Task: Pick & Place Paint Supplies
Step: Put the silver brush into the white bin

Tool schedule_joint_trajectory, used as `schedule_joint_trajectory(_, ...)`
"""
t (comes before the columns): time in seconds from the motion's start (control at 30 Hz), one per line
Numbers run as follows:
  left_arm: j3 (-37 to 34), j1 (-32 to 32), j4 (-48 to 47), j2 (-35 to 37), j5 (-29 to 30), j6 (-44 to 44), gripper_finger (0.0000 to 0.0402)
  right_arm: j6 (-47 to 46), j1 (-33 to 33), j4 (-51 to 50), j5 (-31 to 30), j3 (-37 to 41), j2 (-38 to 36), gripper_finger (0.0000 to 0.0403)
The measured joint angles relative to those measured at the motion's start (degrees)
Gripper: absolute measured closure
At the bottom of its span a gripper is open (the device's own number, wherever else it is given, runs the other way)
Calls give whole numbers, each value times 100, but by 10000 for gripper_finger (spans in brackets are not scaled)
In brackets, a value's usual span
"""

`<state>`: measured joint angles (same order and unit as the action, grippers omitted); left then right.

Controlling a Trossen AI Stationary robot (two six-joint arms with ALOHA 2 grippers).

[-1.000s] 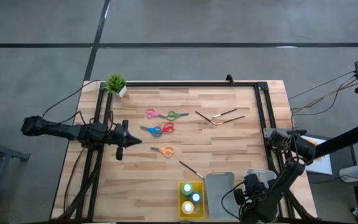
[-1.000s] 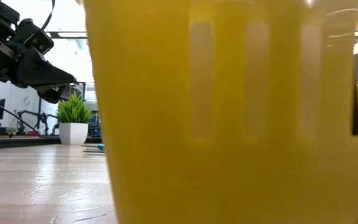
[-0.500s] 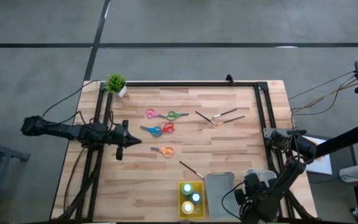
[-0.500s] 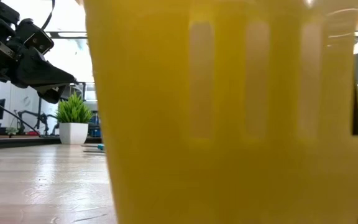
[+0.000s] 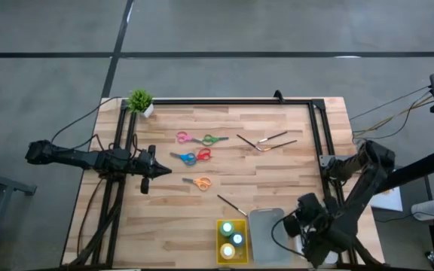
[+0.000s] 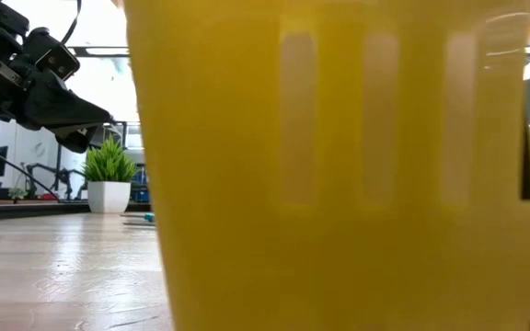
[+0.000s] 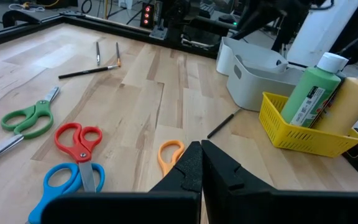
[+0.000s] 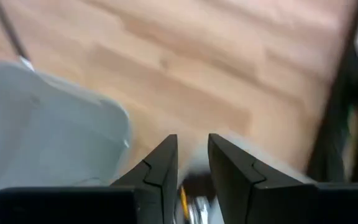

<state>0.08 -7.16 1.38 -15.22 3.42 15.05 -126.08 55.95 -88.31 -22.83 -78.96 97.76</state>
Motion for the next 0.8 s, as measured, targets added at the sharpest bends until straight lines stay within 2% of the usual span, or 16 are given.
schedule_joint_trajectory(0.13, 0, 2, -1, 2, 2, 0, 401, 1047, -361, 19, -675, 0, -150, 316)
schedule_joint_trajectory(0.3, 0, 0, 1, 0, 0, 0, 401, 2667, -1071, 383, -1182, 0, -254, 316)
schedule_joint_trajectory(0.6, 0, 1, -1, 1, 2, 0, 401, 5716, -2521, 2069, -1157, 0, -282, 316)
schedule_joint_trajectory(0.8, 0, 1, -1, 0, 2, 0, 401, 7407, -3283, 3251, -717, 12, -280, 316)
